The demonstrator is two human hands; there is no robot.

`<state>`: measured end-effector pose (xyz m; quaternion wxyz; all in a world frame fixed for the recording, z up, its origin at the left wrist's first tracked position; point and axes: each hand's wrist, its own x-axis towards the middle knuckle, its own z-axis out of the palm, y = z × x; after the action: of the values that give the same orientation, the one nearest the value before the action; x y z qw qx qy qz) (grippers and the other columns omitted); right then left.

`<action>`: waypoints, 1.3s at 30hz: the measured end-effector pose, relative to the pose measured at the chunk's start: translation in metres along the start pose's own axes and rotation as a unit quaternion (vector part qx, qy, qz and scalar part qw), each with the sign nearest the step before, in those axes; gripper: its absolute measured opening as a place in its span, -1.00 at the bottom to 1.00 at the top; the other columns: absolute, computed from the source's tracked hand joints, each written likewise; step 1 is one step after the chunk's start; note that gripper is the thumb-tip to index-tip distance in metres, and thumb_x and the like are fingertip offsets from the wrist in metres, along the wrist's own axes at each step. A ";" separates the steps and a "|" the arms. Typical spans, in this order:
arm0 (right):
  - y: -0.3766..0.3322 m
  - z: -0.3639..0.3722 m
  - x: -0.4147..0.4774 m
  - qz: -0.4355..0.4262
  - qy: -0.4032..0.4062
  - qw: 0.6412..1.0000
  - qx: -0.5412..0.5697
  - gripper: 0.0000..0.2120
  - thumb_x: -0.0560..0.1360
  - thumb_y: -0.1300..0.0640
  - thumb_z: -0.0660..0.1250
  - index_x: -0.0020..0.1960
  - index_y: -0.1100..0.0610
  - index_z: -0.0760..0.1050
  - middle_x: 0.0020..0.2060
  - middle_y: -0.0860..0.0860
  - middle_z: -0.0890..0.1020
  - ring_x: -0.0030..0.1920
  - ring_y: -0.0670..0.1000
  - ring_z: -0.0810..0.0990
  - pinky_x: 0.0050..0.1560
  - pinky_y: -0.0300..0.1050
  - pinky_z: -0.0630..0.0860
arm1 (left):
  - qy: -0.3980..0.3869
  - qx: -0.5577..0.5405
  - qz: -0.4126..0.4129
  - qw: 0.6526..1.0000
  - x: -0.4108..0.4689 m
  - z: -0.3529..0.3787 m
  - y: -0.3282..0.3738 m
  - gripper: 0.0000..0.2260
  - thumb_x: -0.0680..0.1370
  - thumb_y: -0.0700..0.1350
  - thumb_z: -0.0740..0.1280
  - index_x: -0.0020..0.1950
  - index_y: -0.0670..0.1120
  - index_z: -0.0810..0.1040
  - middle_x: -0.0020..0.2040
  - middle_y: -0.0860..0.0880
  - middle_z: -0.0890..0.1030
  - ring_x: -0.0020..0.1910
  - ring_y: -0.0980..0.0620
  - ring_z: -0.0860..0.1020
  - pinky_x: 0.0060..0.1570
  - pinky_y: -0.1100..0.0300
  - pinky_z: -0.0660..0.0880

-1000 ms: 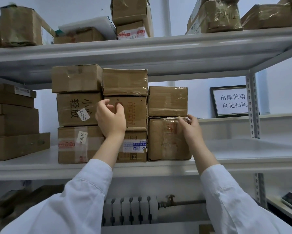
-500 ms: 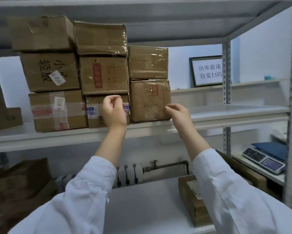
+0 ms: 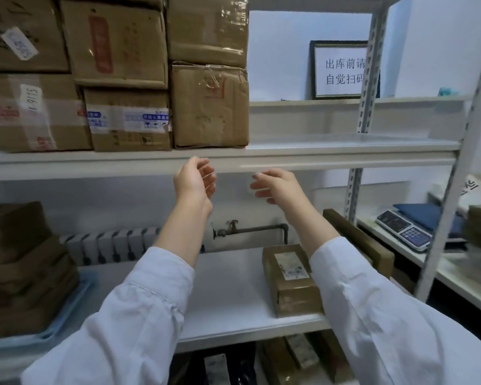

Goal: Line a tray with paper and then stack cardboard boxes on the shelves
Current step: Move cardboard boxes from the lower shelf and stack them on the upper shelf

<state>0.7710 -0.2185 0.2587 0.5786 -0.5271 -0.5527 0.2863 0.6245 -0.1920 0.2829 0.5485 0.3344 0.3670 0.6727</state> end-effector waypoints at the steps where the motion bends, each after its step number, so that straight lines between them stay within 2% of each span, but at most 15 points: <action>1: 0.009 -0.009 -0.001 0.015 -0.017 1.000 -0.014 -0.75 0.58 0.08 0.24 0.14 0.22 0.54 -0.07 0.06 0.63 -0.22 -0.06 0.56 -0.18 -0.21 0.41 | 0.000 -0.007 -0.012 1.000 -0.003 0.007 -0.013 -0.82 0.51 -0.17 0.21 -0.28 -0.07 0.48 -0.55 0.09 0.48 -0.50 0.13 0.41 -0.46 0.30 0.30; 8: 0.056 -0.055 0.004 0.062 -0.075 0.994 -0.047 -0.75 0.58 0.05 0.24 0.16 0.17 0.53 -0.08 0.03 0.64 -0.23 -0.07 0.57 -0.18 -0.19 0.43 | 0.012 -0.023 -0.064 0.998 -0.013 0.035 -0.075 -0.80 0.50 -0.16 0.20 -0.33 -0.03 0.46 -0.62 0.13 0.46 -0.62 0.20 0.40 -0.49 0.33 0.29; 14: 0.104 -0.084 0.004 0.095 -0.085 0.991 -0.030 -0.75 0.58 0.14 0.24 0.15 0.28 0.53 -0.14 0.07 0.60 -0.30 -0.10 0.53 -0.43 -0.40 0.42 | 0.045 -0.030 -0.113 0.992 -0.017 0.050 -0.133 -0.78 0.51 -0.15 0.17 -0.34 -0.03 0.42 -0.64 0.12 0.44 -0.69 0.20 0.37 -0.50 0.33 0.26; 16: 0.123 -0.085 0.006 0.093 -0.093 0.991 -0.034 -0.80 0.57 0.15 0.26 0.10 0.23 0.55 -0.16 0.05 0.60 -0.21 -0.03 0.57 -0.32 -0.40 0.48 | 0.057 -0.034 -0.131 0.989 -0.018 0.052 -0.152 -0.77 0.51 -0.16 0.17 -0.35 -0.03 0.41 -0.66 0.11 0.43 -0.70 0.21 0.36 -0.50 0.35 0.25; 18: 0.144 -0.085 0.009 0.099 -0.100 0.989 -0.045 -0.85 0.56 0.11 0.28 0.04 0.15 0.56 -0.17 0.02 0.62 -0.08 0.02 0.58 -0.15 -0.21 0.52 | 0.066 -0.031 -0.152 0.986 -0.019 0.054 -0.171 -0.78 0.51 -0.16 0.17 -0.35 -0.04 0.40 -0.65 0.11 0.43 -0.69 0.21 0.36 -0.46 0.35 0.25; 21: 0.169 -0.083 0.008 0.120 -0.102 0.985 -0.075 -0.81 0.56 0.08 0.28 0.11 0.12 0.56 -0.05 0.00 0.61 -0.03 -0.03 0.54 -0.21 -0.25 0.40 | 0.081 -0.022 -0.177 0.981 -0.017 0.049 -0.197 -0.80 0.50 -0.18 0.19 -0.32 -0.06 0.43 -0.62 0.11 0.46 -0.54 0.17 0.40 -0.44 0.33 0.28; 24: 0.196 -0.078 0.012 0.147 -0.098 0.981 -0.084 -0.73 0.55 0.09 0.29 0.21 0.16 0.52 0.06 0.05 0.59 0.05 -0.01 0.52 -0.12 -0.24 0.40 | 0.091 -0.001 -0.192 0.977 -0.007 0.044 -0.223 -0.81 0.51 -0.18 0.18 -0.30 -0.08 0.44 -0.58 0.10 0.47 -0.48 0.14 0.39 -0.46 0.32 0.27; 28: 0.235 -0.068 0.021 0.230 -0.080 0.960 -0.141 -0.52 0.52 -0.03 0.30 0.40 0.08 0.34 0.33 0.11 0.43 0.29 0.12 0.44 0.22 -0.03 0.43 | 0.107 0.059 -0.236 0.964 0.013 0.034 -0.259 -0.80 0.56 -0.15 0.16 -0.27 -0.08 0.42 -0.35 0.02 0.44 -0.41 0.10 0.34 -0.41 0.28 0.22; 30: 0.249 -0.065 0.024 0.273 -0.074 0.939 -0.196 -0.42 0.50 -0.09 0.29 0.46 0.03 0.23 0.42 0.13 0.31 0.38 0.18 0.32 0.35 0.13 0.34 | 0.102 0.096 -0.268 0.953 0.017 0.029 -0.273 -0.86 0.57 -0.12 0.17 -0.12 -0.11 0.47 -0.23 -0.03 0.47 -0.26 0.03 0.42 -0.33 0.23 0.29; 32: 0.261 -0.063 0.027 0.301 -0.076 0.923 -0.227 -0.36 0.50 -0.12 0.28 0.50 0.02 0.13 0.46 0.15 0.20 0.45 0.19 0.18 0.42 0.17 0.22 | 0.095 0.138 -0.307 0.937 0.019 0.028 -0.286 -0.75 0.58 -0.10 0.20 0.22 -0.14 0.47 0.14 -0.14 0.52 0.18 -0.07 0.46 0.06 0.09 0.41; 33: 0.266 -0.063 0.028 0.308 -0.078 0.918 -0.237 -0.34 0.50 -0.13 0.27 0.50 0.02 0.10 0.47 0.16 0.16 0.47 0.20 0.12 0.44 0.17 0.16 | 0.092 0.158 -0.326 0.928 0.019 0.029 -0.291 -0.65 0.58 -0.10 0.21 0.35 -0.15 0.39 0.31 -0.17 0.43 0.34 -0.11 0.37 0.24 0.03 0.34; 34: 0.271 -0.062 0.029 0.315 -0.076 0.914 -0.243 -0.32 0.50 -0.15 0.27 0.51 0.02 0.09 0.48 0.16 0.13 0.48 0.20 0.09 0.46 0.17 0.12 | 0.082 0.174 -0.344 0.919 0.017 0.029 -0.295 -0.60 0.58 -0.11 0.23 0.40 -0.17 0.33 0.40 -0.18 0.36 0.40 -0.15 0.30 0.32 0.00 0.28; 36: 0.279 -0.061 0.032 0.323 -0.071 0.908 -0.257 -0.31 0.49 -0.17 0.26 0.50 0.02 0.08 0.49 0.17 0.10 0.49 0.21 0.06 0.47 0.16 0.07 | 0.053 0.193 -0.377 0.904 0.015 0.030 -0.301 -0.63 0.59 -0.12 0.23 0.38 -0.18 0.34 0.33 -0.23 0.40 0.33 -0.21 0.35 0.26 0.03 0.34; 38: 0.286 -0.060 0.035 0.330 -0.070 0.902 -0.270 -0.31 0.49 -0.18 0.26 0.49 0.04 0.10 0.48 0.18 0.12 0.48 0.22 0.07 0.47 0.13 0.04 | 0.022 0.206 -0.398 0.894 0.012 0.031 -0.308 -0.75 0.60 -0.12 0.23 0.24 -0.18 0.40 0.00 -0.18 0.48 0.08 -0.19 0.47 0.03 0.10 0.44; 39: 0.288 -0.060 0.037 0.334 -0.067 0.900 -0.270 -0.32 0.48 -0.17 0.26 0.49 0.04 0.11 0.48 0.17 0.13 0.47 0.22 0.08 0.46 0.13 0.04 | 0.006 0.206 -0.402 0.892 0.011 0.030 -0.310 -0.72 0.59 -0.10 0.25 0.25 -0.22 0.42 -0.10 -0.13 0.48 0.00 -0.16 0.51 -0.07 0.12 0.46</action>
<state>0.9087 -0.1214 0.0143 0.2455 -0.7965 -0.4377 0.3372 0.8008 -0.1375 0.0316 0.6887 0.2595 0.6040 0.3058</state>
